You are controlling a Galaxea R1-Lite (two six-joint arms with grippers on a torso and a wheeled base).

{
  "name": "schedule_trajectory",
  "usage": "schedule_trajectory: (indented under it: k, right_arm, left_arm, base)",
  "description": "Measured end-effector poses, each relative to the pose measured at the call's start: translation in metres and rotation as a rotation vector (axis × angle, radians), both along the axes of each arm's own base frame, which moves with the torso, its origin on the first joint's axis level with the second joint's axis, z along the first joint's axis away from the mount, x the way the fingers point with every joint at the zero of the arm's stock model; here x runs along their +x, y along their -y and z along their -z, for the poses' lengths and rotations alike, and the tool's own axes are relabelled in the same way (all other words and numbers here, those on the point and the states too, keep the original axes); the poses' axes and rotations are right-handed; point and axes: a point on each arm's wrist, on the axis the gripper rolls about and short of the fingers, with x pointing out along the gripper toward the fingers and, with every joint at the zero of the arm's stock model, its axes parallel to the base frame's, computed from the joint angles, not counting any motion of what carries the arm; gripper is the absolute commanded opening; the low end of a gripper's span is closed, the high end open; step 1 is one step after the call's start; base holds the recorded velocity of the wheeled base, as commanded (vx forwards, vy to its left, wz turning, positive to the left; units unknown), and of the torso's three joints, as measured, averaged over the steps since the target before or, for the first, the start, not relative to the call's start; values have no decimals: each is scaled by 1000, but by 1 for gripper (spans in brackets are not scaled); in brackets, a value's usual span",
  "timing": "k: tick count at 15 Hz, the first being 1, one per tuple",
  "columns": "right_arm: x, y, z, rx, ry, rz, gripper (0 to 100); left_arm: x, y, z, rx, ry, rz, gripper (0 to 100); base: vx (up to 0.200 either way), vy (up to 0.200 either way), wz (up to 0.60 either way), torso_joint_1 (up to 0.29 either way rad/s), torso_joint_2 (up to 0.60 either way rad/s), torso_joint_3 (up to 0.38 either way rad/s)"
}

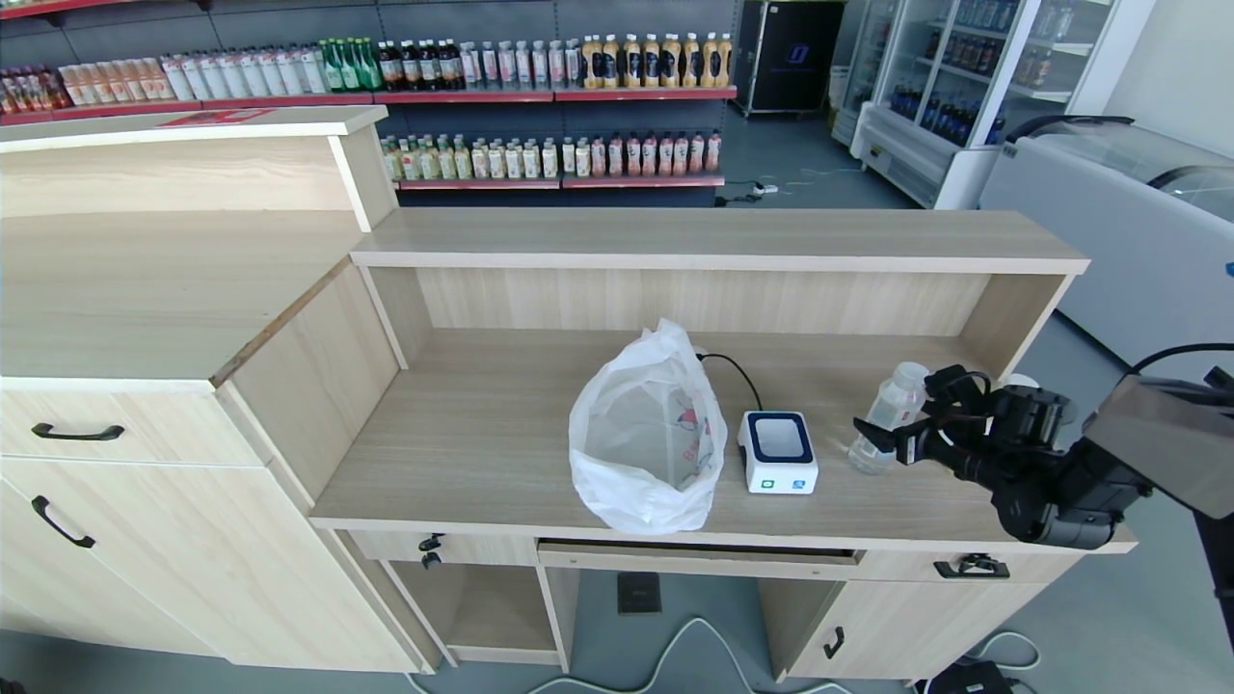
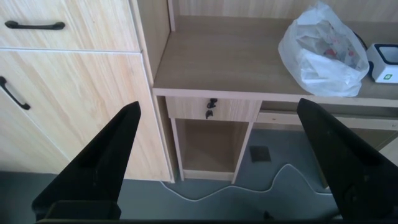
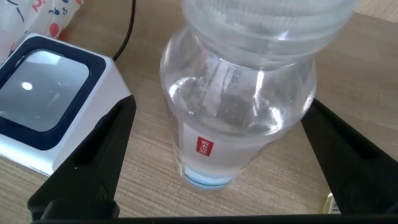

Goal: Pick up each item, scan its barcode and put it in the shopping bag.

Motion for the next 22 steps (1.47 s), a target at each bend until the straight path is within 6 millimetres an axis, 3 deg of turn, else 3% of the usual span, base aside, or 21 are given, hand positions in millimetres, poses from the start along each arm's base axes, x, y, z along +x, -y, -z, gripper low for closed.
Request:
schedule_trajectory:
  k: [7, 8, 19, 22]
  right_arm:
    - [4, -7, 5, -2, 0, -12, 100]
    - [4, -7, 7, -3, -3, -13, 0]
    - [14, -16, 12, -4, 14, -32, 0]
    - [13, -14, 13, -18, 6, 58, 0]
  left_arm:
    - [0, 0, 0, 0, 0, 0, 100]
    - [0, 0, 0, 0, 0, 0, 100]
    - [0, 0, 0, 0, 0, 0, 100]
    - [0, 0, 0, 0, 0, 0, 100]
  base:
    - [0, 0, 0, 0, 0, 0]
    - [0, 0, 0, 0, 0, 0]
    - [0, 0, 0, 0, 0, 0]
    - [0, 0, 0, 0, 0, 0]
